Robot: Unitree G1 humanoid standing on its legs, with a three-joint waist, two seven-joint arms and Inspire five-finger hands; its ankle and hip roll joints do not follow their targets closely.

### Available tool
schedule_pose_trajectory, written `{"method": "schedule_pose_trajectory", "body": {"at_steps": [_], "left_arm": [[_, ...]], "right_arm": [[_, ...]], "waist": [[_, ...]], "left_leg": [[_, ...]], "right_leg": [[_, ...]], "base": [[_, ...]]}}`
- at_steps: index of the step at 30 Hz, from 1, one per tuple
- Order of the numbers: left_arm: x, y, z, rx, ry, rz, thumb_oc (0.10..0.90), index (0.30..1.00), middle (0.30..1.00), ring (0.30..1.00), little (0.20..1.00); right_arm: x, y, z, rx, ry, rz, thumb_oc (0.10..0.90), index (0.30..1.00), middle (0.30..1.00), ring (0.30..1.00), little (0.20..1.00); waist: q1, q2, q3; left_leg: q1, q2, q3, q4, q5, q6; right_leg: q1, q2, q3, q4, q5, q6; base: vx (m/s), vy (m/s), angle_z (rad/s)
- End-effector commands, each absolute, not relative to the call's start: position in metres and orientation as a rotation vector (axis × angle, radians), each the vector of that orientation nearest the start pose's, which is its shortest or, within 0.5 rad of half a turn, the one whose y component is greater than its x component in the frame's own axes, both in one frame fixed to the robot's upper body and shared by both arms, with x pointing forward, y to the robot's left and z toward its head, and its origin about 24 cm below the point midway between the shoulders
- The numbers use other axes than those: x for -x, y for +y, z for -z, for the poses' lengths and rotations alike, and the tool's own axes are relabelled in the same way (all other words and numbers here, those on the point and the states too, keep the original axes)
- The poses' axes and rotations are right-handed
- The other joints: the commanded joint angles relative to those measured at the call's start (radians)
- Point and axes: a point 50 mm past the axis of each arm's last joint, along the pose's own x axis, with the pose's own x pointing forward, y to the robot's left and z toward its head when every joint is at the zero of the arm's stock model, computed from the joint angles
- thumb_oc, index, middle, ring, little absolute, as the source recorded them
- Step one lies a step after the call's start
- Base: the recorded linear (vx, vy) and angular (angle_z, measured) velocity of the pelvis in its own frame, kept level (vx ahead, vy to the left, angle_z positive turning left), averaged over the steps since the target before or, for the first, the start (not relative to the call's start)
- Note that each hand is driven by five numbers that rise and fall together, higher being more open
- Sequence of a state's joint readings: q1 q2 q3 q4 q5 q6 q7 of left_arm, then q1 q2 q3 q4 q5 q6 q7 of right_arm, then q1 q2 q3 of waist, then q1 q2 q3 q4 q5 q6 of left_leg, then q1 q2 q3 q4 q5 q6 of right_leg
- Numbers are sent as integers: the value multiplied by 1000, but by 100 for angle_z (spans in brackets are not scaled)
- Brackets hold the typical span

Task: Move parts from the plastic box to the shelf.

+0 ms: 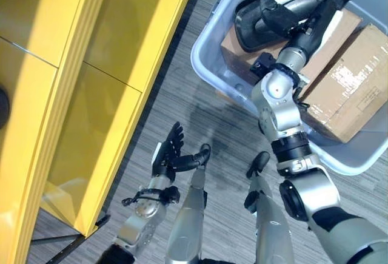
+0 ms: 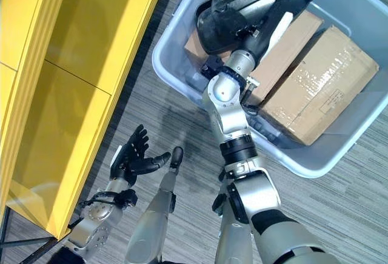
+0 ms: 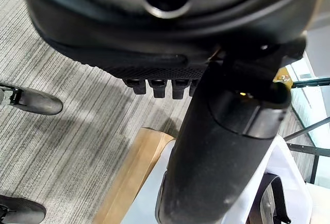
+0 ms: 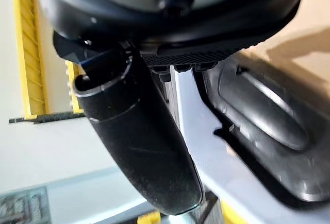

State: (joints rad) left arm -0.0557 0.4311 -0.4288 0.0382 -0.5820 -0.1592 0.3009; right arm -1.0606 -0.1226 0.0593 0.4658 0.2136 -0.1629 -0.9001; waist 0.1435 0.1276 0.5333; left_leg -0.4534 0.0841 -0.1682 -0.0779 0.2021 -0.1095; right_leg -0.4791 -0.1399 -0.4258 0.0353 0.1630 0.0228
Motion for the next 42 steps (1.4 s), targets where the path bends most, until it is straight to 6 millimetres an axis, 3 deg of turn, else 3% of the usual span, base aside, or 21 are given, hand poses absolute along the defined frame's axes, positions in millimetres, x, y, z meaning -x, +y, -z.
{"method": "schedule_pose_trajectory", "body": {"at_steps": [1,5,10,26,30,42], "left_arm": [[-239,154,-60,119,-73,106,900,1000,1000,1000,1000],[-241,154,-64,108,-96,105,900,1000,1000,1000,1000],[-242,152,-64,108,-101,107,900,1000,1000,1000,1000],[-244,152,-66,108,-112,95,900,1000,1000,1000,1000],[-243,151,-67,113,-116,97,900,1000,1000,1000,1000],[-242,151,-65,124,-109,87,900,1000,1000,1000,1000]], "right_arm": [[-336,-107,-348,-354,-960,526,900,1000,1000,1000,1000],[-339,-117,-355,-278,-961,656,900,1000,1000,1000,1000],[-345,-123,-353,-272,-925,699,900,1000,1000,1000,1000],[-364,-129,-334,-242,-790,727,900,1000,1000,1000,1000],[-375,-136,-319,-233,-706,747,900,1000,1000,1000,1000],[-393,-152,-303,-123,-577,795,900,1000,1000,1000,1000]], "waist": [[26,-40,-13],[29,-33,-13],[31,-32,-13],[32,-34,-13],[33,-31,-13],[30,-25,-13]], "left_leg": [[124,37,56,-9,-126,7],[120,35,51,-9,-125,10],[117,33,48,-9,-125,12],[97,32,45,-9,-125,16],[77,32,44,-9,-121,16],[42,31,46,-9,-120,19]], "right_leg": [[73,-96,24,55,-68,140],[70,-98,23,61,-73,141],[70,-98,21,60,-75,141],[49,-98,22,66,-77,141],[29,-99,24,71,-79,140],[-16,-97,27,82,-79,138]], "base": [[0,0,0],[8,-2,0],[0,0,0],[0,0,0],[0,0,0],[0,0,0]]}}
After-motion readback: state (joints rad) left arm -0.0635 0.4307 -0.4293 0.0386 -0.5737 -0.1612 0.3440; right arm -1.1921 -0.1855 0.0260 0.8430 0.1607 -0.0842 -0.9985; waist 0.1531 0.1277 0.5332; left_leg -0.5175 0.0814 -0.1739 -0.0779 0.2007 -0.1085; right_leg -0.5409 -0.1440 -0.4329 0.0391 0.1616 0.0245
